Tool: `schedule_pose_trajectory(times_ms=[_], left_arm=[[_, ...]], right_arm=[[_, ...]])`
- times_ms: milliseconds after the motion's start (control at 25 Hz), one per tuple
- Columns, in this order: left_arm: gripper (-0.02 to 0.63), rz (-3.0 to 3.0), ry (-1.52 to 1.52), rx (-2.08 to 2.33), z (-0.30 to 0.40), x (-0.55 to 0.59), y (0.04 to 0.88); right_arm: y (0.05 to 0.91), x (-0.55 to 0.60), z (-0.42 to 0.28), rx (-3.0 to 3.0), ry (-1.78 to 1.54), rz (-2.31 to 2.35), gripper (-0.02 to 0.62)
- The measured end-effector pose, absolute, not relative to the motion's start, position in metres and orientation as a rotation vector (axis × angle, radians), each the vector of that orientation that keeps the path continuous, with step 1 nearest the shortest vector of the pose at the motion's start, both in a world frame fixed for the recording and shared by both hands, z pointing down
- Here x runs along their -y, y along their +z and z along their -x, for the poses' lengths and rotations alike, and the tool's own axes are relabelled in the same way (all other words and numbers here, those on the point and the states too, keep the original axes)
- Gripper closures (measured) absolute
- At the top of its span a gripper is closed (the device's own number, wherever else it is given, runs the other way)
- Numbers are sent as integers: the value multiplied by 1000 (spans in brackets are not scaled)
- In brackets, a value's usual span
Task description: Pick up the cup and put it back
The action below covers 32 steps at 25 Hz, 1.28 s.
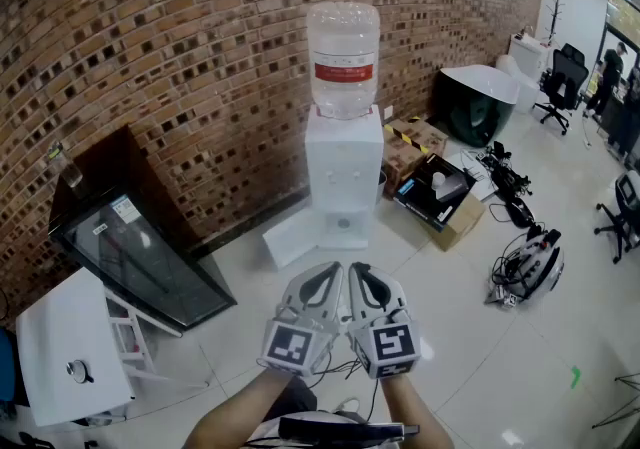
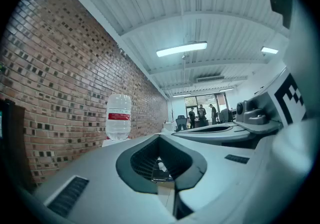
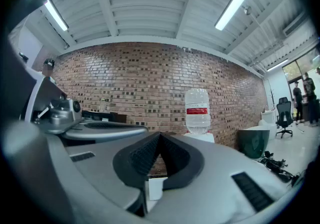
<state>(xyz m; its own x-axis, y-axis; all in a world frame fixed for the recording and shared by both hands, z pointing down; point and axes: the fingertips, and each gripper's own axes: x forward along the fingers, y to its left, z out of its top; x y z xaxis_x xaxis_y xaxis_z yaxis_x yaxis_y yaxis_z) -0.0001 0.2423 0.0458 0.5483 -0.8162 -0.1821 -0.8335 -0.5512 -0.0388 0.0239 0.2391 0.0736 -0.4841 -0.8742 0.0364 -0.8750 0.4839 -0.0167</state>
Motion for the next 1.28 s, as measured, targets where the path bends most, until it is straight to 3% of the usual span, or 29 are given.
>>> schedule_pose_trajectory(times_ms=[1280], left_arm=[[609,2797,278,-1312,61,34,84]], right_arm=[[98,40,43,2560,-13,-1655,591]])
